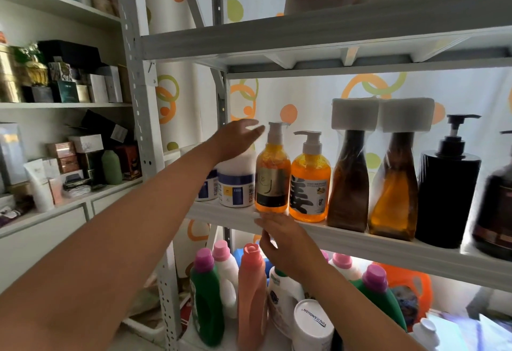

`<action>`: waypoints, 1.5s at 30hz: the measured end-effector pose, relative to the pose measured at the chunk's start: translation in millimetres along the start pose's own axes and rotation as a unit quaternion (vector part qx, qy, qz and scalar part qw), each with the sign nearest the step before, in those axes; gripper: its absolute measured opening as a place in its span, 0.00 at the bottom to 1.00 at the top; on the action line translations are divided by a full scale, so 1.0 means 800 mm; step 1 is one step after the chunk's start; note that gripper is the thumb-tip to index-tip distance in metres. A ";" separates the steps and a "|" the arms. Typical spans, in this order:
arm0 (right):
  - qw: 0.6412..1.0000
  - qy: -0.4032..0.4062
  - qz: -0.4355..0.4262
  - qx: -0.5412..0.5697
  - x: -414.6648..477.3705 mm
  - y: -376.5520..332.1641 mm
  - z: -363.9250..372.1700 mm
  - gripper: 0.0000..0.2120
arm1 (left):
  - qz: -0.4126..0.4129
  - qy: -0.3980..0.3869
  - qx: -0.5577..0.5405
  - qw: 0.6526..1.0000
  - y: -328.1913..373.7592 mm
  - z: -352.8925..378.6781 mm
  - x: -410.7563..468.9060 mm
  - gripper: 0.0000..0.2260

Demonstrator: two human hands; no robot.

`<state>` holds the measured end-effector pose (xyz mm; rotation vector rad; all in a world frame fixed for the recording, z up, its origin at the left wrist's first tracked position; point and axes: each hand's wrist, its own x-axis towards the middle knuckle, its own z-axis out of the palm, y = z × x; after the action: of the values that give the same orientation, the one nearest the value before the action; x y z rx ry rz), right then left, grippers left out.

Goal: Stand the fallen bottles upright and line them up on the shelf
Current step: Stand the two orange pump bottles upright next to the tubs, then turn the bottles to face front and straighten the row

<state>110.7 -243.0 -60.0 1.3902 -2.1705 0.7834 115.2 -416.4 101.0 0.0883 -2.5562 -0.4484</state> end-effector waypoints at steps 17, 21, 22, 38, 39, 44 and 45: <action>0.932 -0.040 0.203 0.297 0.051 -0.045 0.044 0.29 | -0.175 0.218 -0.247 0.928 -0.126 0.065 -0.093 0.48; 0.936 -0.035 0.196 0.291 0.060 -0.051 0.061 0.33 | -0.201 0.185 -0.165 0.948 -0.137 0.078 -0.098 0.50; 0.936 -0.030 0.193 0.292 0.061 -0.053 0.062 0.34 | -0.215 0.179 -0.136 0.950 -0.141 0.080 -0.098 0.49; 0.930 -0.033 0.205 0.303 0.062 -0.050 0.068 0.34 | -0.216 0.210 -0.183 0.936 -0.157 0.072 -0.111 0.43; 0.930 -0.033 0.204 0.305 0.062 -0.049 0.068 0.34 | -0.203 0.253 -0.195 0.926 -0.149 0.073 -0.116 0.38; 0.937 -0.019 0.191 0.293 0.062 -0.051 0.074 0.33 | -0.165 0.208 -0.208 0.941 -0.104 0.099 -0.137 0.22; 0.937 -0.014 0.189 0.294 0.062 -0.052 0.076 0.32 | -0.173 0.177 -0.209 0.946 -0.099 0.106 -0.137 0.23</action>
<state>125.3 -330.6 -64.3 1.2354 -2.3669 1.6734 162.3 -449.2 -48.0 0.4264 -2.0466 -1.0029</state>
